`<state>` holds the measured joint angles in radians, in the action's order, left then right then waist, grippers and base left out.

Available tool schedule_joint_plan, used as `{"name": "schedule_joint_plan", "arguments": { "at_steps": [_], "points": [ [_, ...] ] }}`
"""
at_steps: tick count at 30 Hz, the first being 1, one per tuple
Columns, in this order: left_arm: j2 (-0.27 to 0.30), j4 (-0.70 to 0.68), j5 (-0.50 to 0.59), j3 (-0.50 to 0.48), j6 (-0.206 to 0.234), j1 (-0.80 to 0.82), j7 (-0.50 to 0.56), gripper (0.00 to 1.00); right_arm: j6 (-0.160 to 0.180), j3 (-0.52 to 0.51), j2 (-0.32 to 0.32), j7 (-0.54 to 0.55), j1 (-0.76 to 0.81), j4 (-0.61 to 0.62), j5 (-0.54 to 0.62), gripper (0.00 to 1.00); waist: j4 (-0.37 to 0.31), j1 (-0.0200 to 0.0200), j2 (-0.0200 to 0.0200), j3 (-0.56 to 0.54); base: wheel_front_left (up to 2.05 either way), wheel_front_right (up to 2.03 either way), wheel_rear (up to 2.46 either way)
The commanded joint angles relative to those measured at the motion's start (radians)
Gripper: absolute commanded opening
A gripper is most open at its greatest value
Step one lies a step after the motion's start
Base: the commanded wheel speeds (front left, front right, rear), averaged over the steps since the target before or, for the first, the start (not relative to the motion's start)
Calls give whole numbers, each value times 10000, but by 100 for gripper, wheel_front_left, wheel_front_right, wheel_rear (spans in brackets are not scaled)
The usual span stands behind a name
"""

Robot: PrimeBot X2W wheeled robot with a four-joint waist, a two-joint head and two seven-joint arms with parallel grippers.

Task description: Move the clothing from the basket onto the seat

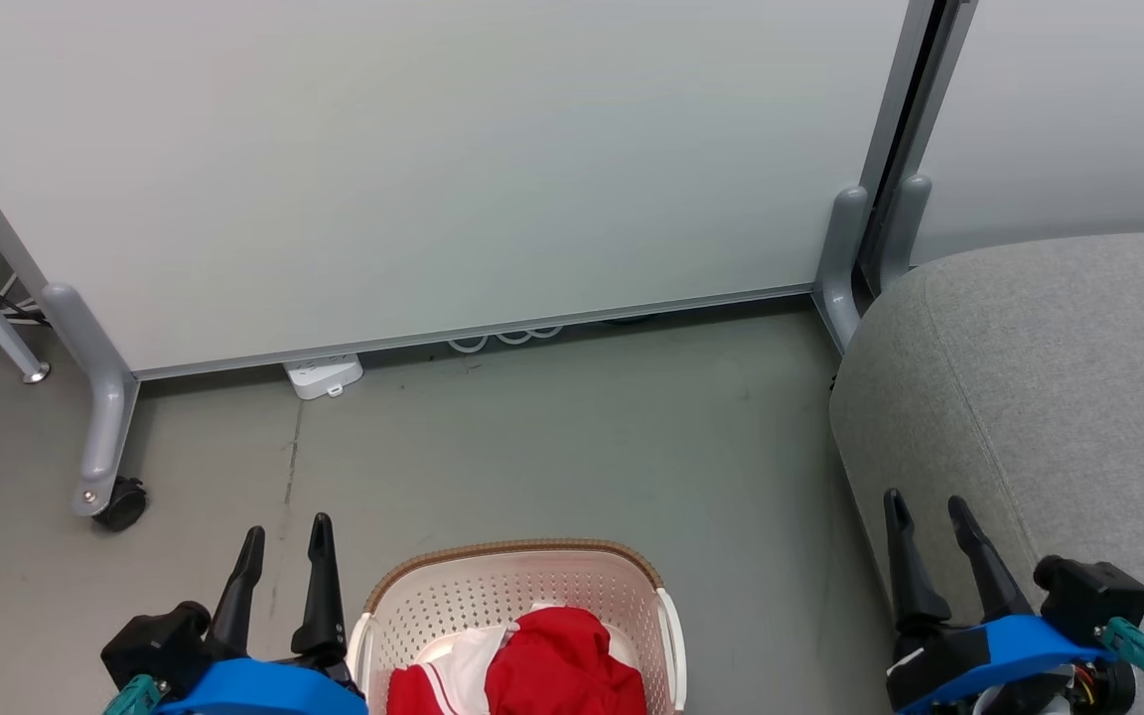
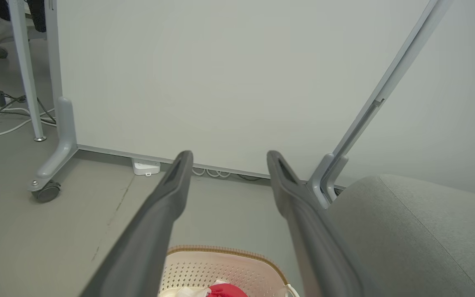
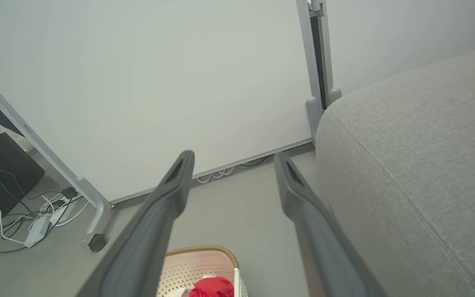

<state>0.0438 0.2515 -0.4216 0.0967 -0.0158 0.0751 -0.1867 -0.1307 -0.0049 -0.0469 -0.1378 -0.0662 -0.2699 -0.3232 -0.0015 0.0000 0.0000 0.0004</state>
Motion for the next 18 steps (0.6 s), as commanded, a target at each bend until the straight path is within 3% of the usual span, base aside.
{"name": "schedule_joint_plan", "arguments": {
  "at_steps": [1, 18],
  "points": [
    [72, -20, 265, 13, 49, 186, -107, 100, 0, 40, -42, -13, -72, 46, 321, 100, 3, 0, 0, 0, 0, 0, 0],
    [85, 32, 1450, 181, 171, 159, -467, 100, 1, -51, -46, -91, 36, 188, 2410, 100, 0, 0, 0, 5, 0, 0, 0]
  ]
}}
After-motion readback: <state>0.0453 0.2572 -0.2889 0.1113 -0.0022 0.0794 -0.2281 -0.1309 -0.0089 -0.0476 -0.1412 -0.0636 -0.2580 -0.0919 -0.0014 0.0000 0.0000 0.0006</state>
